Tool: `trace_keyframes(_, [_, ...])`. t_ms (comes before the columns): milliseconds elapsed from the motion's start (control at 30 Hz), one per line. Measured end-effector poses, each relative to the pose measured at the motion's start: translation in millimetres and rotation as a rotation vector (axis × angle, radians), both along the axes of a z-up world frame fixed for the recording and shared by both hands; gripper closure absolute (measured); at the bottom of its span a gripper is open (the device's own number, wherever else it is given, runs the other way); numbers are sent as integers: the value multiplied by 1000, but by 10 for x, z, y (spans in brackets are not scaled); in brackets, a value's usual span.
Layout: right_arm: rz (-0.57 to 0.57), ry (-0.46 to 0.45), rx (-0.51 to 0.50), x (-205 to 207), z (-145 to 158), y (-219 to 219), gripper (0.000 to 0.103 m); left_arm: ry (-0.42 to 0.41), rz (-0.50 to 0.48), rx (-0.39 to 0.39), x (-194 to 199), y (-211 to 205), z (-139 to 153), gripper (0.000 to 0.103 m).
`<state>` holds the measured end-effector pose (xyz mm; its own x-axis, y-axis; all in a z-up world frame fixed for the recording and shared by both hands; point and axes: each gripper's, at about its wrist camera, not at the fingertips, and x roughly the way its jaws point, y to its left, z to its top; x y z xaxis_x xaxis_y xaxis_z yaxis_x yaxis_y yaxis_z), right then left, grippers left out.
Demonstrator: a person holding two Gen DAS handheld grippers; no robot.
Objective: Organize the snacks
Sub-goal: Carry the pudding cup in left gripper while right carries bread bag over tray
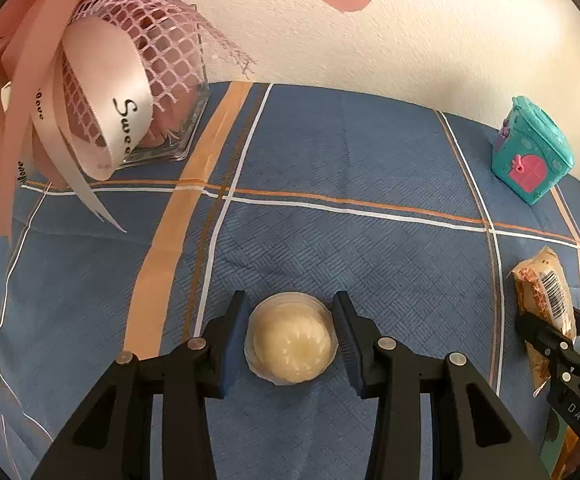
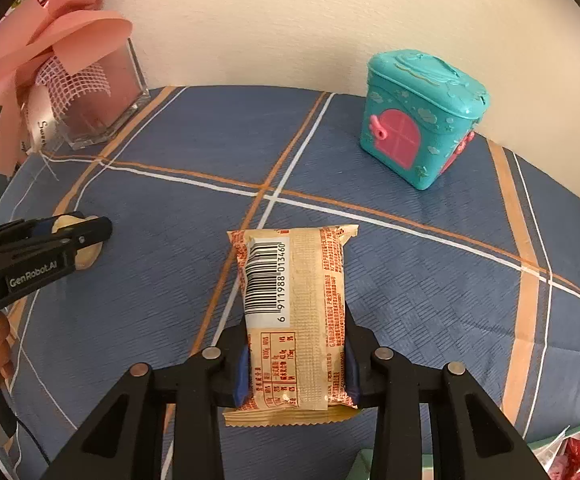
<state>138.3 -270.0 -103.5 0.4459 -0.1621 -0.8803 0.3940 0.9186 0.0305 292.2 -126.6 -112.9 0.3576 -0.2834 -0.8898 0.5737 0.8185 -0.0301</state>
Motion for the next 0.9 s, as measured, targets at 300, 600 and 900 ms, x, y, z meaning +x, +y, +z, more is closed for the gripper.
trace_keyframes(300, [11,-12,4,-46,79,78,65,-6,-12,-9,-58,42,92,59])
trace_keyframes(600, [26,3,17,-56,33,125,65,45,0,-2,-39,84,6,59])
trace_keyframes(900, [20,8,24,-54,-19,109,65,72,-48,30,-124,107,0,43])
